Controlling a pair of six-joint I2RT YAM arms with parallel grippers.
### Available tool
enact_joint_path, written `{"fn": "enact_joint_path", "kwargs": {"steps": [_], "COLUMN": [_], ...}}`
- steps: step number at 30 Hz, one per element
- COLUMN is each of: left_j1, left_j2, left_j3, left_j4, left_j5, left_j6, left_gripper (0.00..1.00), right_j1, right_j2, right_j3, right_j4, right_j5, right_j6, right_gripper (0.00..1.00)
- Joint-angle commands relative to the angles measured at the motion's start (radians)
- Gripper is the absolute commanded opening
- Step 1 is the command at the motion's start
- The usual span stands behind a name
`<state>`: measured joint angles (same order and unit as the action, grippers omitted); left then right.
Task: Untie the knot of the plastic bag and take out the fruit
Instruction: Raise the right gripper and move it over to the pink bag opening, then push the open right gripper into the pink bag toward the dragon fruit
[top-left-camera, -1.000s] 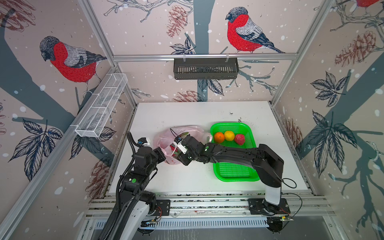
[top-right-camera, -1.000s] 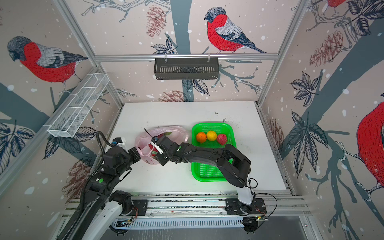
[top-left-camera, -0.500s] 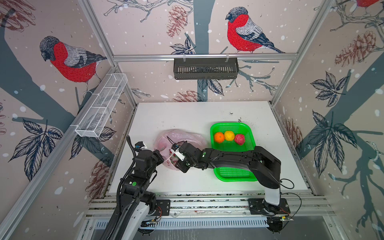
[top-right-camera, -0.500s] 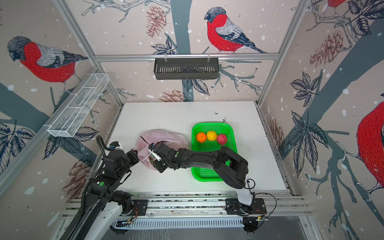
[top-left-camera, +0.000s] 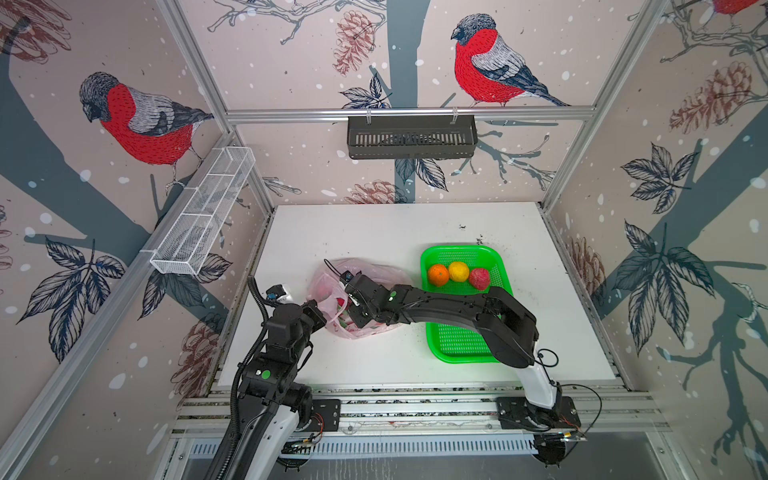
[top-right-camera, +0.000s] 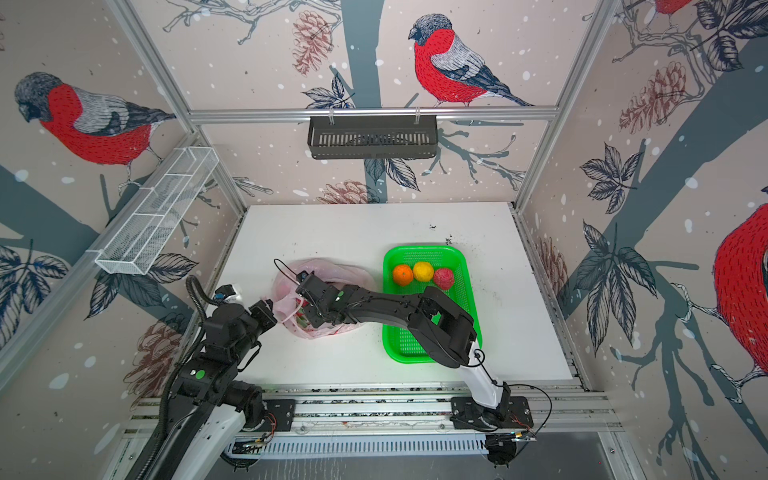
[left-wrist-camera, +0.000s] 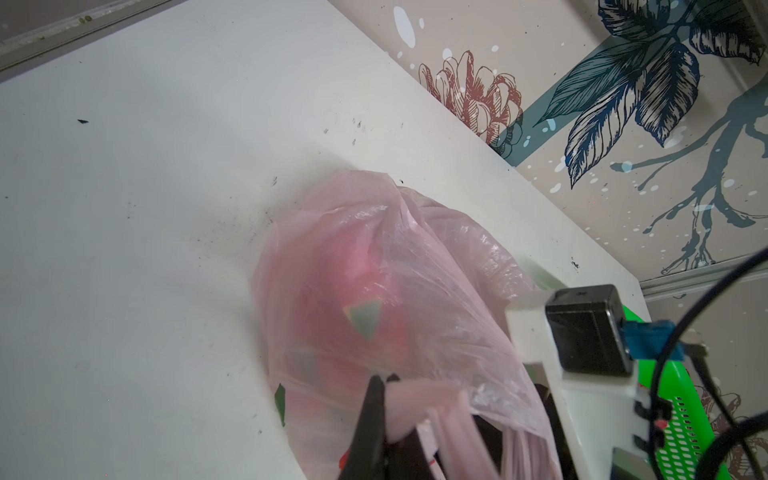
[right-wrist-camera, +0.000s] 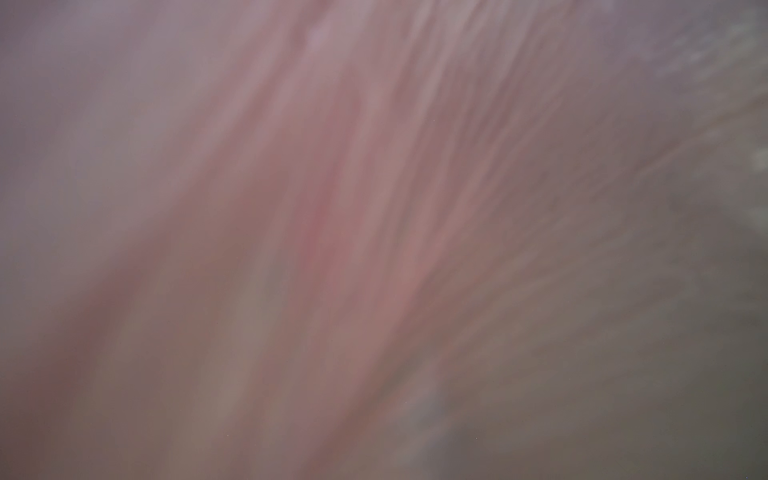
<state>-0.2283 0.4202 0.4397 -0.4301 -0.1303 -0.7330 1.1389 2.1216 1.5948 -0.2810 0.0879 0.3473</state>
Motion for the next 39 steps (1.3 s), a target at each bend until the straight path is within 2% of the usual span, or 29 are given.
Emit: {"fn": "enact_joint_path", "kwargs": {"steps": [1, 11, 20, 26, 39], "left_j1": [-0.002, -0.002, -0.001, -0.002, -0.002], "left_j2": [-0.002, -0.017, -0.029, -0.049, -0.104], "left_j3": [-0.004, -0.024, -0.043, -0.074, -0.104], "left_j4": [0.016, 0.034, 0.051, 0.080, 0.081], "left_j5": [-0.005, 0.000, -0.004, -0.032, -0.094], "left_j6": [0.001, -0.005, -0.006, -0.005, -0.002], "left_gripper": [0.00, 0.00, 0.00, 0.00, 0.00], "right_j1": [-0.007, -0.010, -0.015, -0.016, -0.040], "right_j2": [0.017, 0.073, 0.084, 0.054, -0.094], "right_j3": [0.011, 0.047, 0.052, 0.036, -0.098], "right_j4": [0.000, 0.003, 0.011, -0.010, -0.038], "right_j5": [0.021, 0.004, 0.012, 0.032, 0.093], "right_j6": [0.028, 0.039, 0.041, 0.033, 0.050], "right_gripper": [0.34, 0.31, 0.12, 0.06, 0.05]}}
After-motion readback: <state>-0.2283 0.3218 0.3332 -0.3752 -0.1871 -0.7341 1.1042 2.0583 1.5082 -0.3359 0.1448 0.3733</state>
